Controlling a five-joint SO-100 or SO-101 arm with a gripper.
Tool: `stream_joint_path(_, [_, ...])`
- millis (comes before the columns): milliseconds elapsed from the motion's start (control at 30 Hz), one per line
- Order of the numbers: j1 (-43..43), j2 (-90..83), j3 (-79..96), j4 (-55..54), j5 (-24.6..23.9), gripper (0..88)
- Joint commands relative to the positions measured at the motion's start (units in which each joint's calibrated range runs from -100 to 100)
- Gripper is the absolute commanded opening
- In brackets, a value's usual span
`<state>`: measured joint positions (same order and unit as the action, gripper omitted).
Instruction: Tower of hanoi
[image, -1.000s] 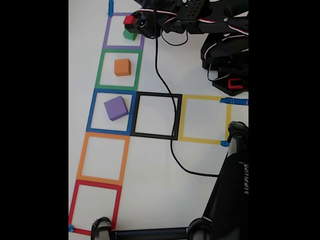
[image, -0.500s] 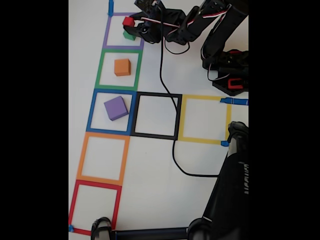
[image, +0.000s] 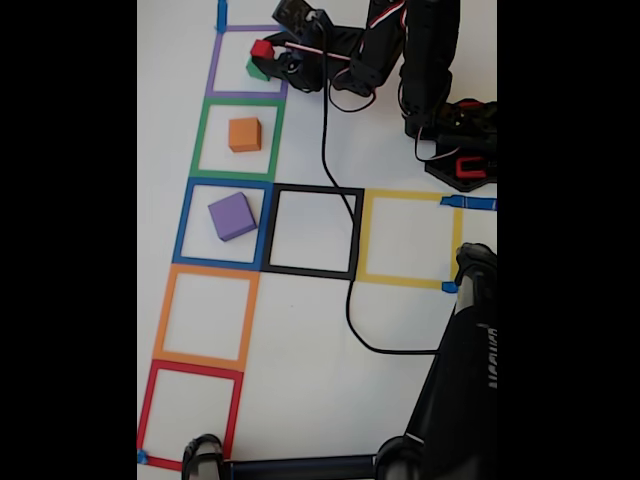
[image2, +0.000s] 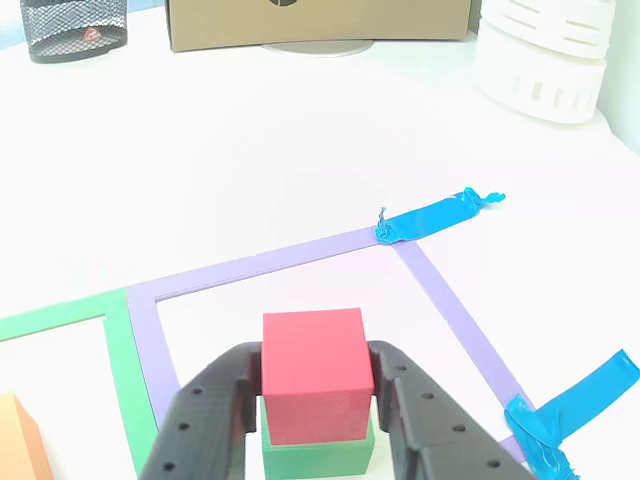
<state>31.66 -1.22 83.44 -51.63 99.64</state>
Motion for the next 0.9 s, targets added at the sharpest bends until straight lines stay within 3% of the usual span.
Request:
stream_joint_path(0, [0.37,1.18,-2.72,-1.89,0.36,1.3])
stream_joint_path(867, [1.33,12.25,-7.90,-7.72,0.36,2.5])
